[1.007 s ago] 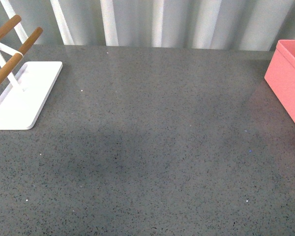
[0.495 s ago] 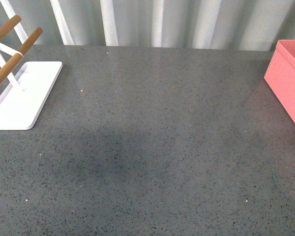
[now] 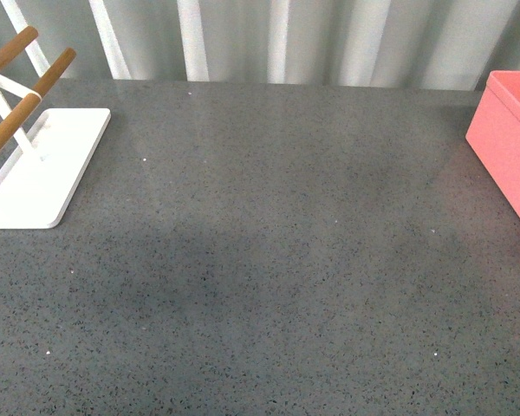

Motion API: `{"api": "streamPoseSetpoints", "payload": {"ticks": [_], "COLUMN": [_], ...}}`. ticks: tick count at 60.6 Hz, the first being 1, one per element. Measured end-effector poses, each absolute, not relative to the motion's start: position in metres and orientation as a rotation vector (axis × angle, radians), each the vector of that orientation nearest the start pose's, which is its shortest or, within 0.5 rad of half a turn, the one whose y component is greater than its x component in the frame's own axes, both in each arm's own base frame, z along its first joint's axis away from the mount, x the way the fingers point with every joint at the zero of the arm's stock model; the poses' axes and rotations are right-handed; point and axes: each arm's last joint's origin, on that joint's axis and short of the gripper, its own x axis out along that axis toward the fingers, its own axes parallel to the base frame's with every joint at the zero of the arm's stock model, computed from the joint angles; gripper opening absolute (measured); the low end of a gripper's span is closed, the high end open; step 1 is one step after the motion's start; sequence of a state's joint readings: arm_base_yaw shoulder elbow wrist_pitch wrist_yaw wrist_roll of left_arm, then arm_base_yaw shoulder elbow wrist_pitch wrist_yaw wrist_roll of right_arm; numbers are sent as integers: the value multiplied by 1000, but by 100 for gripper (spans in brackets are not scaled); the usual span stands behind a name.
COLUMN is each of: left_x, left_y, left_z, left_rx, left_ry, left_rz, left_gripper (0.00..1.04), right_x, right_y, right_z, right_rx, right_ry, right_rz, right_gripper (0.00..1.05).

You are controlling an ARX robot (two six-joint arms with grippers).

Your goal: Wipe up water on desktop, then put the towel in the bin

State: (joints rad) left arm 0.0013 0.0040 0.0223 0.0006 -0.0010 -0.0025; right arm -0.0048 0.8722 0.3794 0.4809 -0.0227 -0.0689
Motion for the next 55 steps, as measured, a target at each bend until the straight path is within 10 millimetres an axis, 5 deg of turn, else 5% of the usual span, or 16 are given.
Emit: {"api": "streamPoseSetpoints", "payload": {"ticks": [19, 55], "left_x": [97, 97], "left_y": [0, 0], "left_z": [171, 171], "left_rx": [-2, -2], "left_ry": [-19, -19], "left_rz": [2, 1], "left_gripper": [98, 98], "right_x": [158, 124], "right_y": [0, 0], "right_z": [203, 176], "right_rx": [-20, -17], "right_ry": [5, 4], "right_rz": [4, 3], "right_gripper": [3, 3]}}
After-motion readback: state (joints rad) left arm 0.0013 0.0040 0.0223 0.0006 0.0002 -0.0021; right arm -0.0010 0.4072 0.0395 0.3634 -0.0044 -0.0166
